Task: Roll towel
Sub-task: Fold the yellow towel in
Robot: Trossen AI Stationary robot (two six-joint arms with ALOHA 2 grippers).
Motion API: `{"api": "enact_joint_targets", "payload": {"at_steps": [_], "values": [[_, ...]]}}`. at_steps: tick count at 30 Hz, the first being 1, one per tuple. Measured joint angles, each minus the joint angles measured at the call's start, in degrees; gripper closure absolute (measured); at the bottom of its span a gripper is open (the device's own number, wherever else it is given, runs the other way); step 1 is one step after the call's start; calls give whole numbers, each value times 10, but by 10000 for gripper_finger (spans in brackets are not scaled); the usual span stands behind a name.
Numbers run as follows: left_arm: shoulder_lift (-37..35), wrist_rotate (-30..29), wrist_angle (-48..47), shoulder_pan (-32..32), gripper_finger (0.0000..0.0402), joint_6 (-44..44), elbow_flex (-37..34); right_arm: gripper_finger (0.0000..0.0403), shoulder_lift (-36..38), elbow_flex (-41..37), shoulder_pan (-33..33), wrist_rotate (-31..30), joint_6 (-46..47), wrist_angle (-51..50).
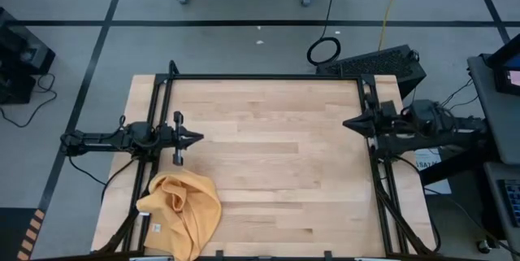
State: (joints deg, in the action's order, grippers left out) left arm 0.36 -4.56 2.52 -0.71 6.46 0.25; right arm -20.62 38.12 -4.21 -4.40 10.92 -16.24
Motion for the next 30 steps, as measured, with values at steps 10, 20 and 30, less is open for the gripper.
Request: {"api": "enact_joint_targets", "payload": {"at_steps": [10, 20, 30], "values": [[0, -6, 0, 0, 372, -3, 0, 403, -94, 37, 0, 0, -15, 27], [0, -15, -9, 0, 372, -102, 65, 403, -166, 37, 0, 0, -15, 26], [39, -18, -95, 0, 372, -33, 251, 403, -239, 37, 0, 0, -12, 26]]}}
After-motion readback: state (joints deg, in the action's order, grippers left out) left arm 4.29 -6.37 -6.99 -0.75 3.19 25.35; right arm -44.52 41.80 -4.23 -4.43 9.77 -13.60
